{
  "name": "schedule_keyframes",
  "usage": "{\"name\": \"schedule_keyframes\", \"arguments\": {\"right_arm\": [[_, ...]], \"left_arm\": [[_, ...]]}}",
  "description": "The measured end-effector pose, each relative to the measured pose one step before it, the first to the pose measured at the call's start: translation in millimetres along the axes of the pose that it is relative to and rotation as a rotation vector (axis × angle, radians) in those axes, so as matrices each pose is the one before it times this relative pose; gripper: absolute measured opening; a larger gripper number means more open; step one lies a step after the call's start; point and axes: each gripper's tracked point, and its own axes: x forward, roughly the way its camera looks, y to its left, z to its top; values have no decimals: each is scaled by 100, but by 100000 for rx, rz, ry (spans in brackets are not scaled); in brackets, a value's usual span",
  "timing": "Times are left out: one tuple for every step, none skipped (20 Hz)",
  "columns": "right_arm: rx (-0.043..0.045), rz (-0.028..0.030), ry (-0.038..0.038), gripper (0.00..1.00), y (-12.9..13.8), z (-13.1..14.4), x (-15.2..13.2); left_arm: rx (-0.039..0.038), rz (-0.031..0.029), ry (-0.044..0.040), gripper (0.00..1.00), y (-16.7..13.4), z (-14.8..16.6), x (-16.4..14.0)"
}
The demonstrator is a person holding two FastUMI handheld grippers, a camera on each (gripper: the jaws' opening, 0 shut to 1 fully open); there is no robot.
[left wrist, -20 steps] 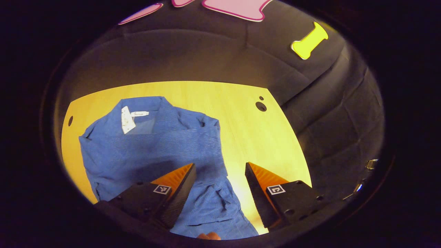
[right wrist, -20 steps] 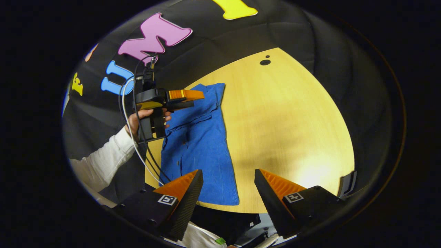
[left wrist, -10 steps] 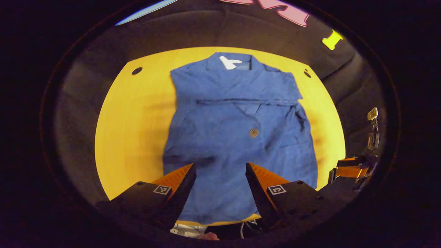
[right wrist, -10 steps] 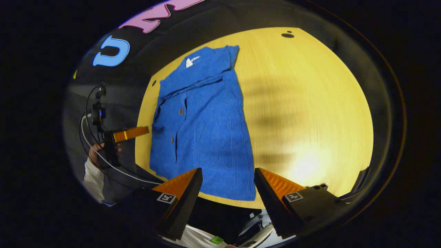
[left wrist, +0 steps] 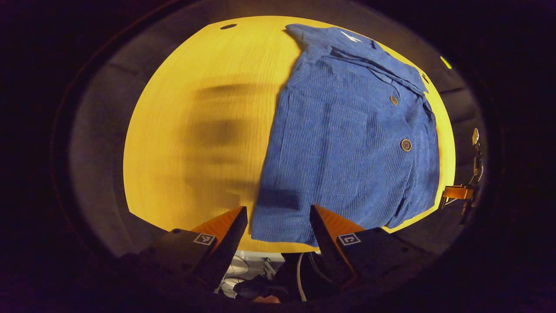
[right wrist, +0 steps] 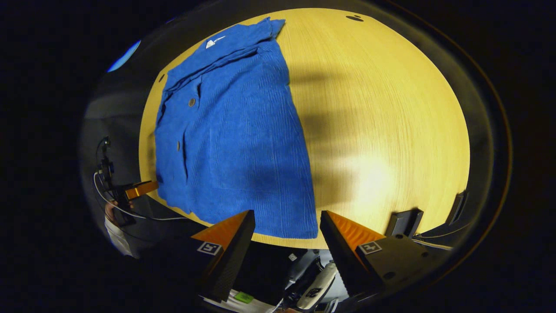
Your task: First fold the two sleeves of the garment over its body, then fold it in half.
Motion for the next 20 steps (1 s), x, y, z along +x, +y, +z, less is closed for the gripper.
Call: {"name": "schedule_keyframes", "arguments": {"right_arm": [[240,-1611,133,97,-161,-32,283],[-19,-1427,542,97,-205,-155,224],[-462,-1562,807,97,-246,-276,266],[-639,-1887,585,97,-160,-312,542],[-1150,-2335,370,98,-467,-74,449],[-799,-3239,169,98,-649,-133,434],[-380,-3458,204,97,-742,-87,474],[15,-2041,85,98,-267,-80,442],[297,-514,-78,98,120,-92,437],[-104,-1013,418,98,7,-155,497],[-857,-3495,2158,98,-490,-417,-27],[247,-160,-3578,98,444,693,608],[-631,-662,1320,97,-1,-545,-145],[1467,-409,-1620,98,158,-95,-14],[306,10,905,98,-30,-446,316],[-255,275,-119,96,220,-290,109],[352,321,-680,93,450,11,54],[498,472,-136,88,668,7,-20],[-71,175,-385,91,338,107,-148],[-530,2099,-540,63,606,55,99]], "left_arm": [[214,-179,2135,85,182,-379,484],[499,630,996,85,335,-221,685],[784,1905,1265,85,423,-122,547],[957,2087,1123,84,537,-146,479],[795,-492,-588,82,-155,195,-393],[650,510,832,82,118,17,-47],[884,934,699,83,-87,-27,-112],[436,331,496,84,-83,-27,-23],[-242,120,465,83,-212,96,25],[87,65,223,83,-230,124,-113],[1413,343,529,83,-274,-37,188],[1564,355,56,83,-308,44,115],[451,299,158,83,-168,-159,153],[-823,-79,-79,84,5,139,-91],[-2234,-615,-333,83,-36,-84,-20],[-2348,-221,-334,82,-180,-33,38],[-2415,-1046,-487,81,-314,-149,-137],[-363,-339,1028,65,-652,-109,63],[2268,-1294,52,50,-409,-239,364],[2361,-2231,-693,34,-562,21,-55]]}}
